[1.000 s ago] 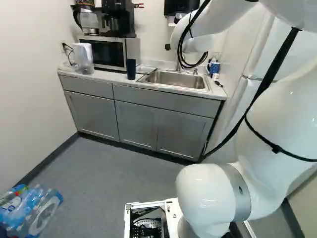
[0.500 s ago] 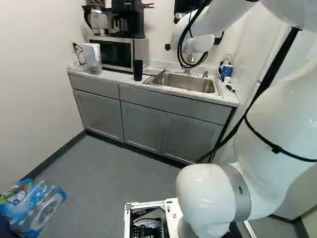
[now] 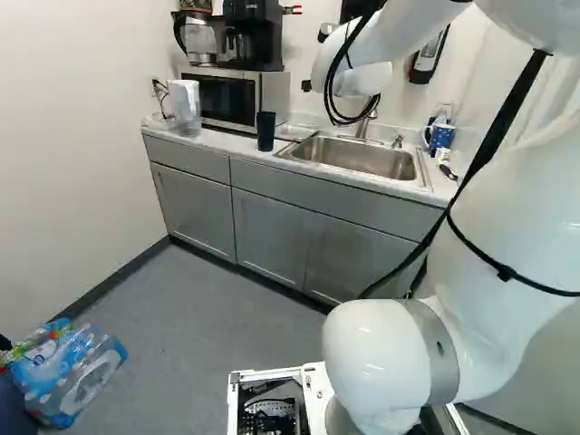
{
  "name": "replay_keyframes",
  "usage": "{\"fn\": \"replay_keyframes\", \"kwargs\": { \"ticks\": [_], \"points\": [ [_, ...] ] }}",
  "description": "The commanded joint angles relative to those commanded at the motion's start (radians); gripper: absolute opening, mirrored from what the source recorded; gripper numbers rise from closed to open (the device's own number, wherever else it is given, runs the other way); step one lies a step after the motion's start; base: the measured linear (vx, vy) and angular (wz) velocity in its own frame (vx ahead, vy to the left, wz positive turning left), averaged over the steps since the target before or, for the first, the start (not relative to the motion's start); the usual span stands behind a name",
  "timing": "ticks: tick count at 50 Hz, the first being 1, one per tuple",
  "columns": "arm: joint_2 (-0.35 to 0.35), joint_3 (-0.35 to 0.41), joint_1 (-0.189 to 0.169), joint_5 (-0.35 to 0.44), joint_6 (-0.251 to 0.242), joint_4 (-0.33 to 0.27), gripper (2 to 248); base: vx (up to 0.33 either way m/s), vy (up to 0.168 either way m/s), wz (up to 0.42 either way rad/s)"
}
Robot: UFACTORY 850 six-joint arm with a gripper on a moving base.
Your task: Rinse the cup and place it in the tray
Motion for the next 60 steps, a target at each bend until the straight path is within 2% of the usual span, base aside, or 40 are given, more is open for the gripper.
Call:
{"fn": "replay_keyframes", "kwargs": {
  "ticks": [60],
  "points": [
    [0.0,0.0,0.0,0.0,0.0,0.0,247,0.108,-0.023,0.006]
  ]
}}
